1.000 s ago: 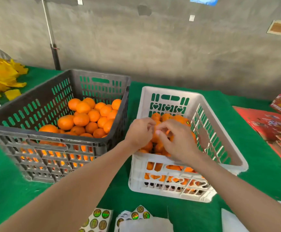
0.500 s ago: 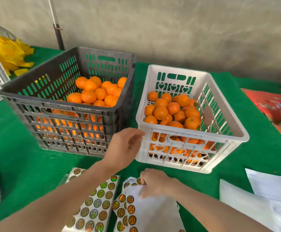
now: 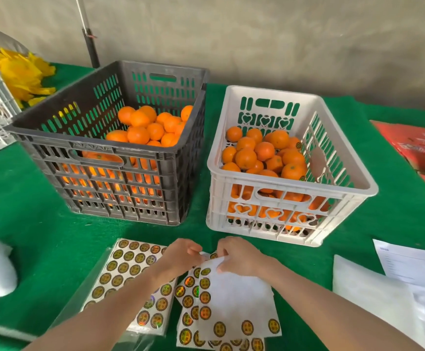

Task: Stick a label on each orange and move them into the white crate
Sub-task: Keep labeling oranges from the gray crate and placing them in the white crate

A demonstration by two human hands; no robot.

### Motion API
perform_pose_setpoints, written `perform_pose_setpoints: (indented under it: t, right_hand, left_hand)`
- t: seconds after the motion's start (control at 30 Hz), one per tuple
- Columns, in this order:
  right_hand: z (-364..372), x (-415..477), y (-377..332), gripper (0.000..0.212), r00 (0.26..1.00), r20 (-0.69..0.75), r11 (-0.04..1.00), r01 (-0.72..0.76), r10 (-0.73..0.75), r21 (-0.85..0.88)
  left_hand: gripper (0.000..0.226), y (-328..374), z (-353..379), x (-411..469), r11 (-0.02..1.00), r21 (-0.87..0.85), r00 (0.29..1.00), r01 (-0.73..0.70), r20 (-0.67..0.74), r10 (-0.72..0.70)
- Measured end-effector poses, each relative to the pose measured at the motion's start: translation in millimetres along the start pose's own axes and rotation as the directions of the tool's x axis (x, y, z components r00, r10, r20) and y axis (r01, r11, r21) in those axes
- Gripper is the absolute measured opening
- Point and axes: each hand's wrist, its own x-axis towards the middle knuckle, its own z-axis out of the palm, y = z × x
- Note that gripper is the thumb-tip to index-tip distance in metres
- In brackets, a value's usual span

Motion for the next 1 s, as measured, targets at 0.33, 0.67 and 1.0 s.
perform_pose_setpoints:
  t: [0.33, 0.67, 1.0]
  right_hand:
    - [-23.7, -25.7, 6.6, 0.021, 0.986, -0.165, 0.988, 0.016, 0.010, 0.151]
    - [6.4, -36.5, -16.9, 0.024, 0.814, -0.563, 0.986, 0.165, -0.141, -0.009]
    - [11.3, -41.8, -23.2, 0.022, 0.718, -0.648, 0.965, 0.235, -0.252, -0.114]
  left_hand:
    - [0.004, 19.2, -1.0, -6.4, 0.825, -0.537, 0.984, 0.176, 0.066, -0.167]
    - [0.006, 22.6, 0.6, 0.6, 0.726, -0.670, 0.986, 0.155, 0.060, -0.155]
    - [0.017, 27.7, -1.2, 4.0, 0.715, -0.666, 0.977, 0.213, 0.126, -0.174]
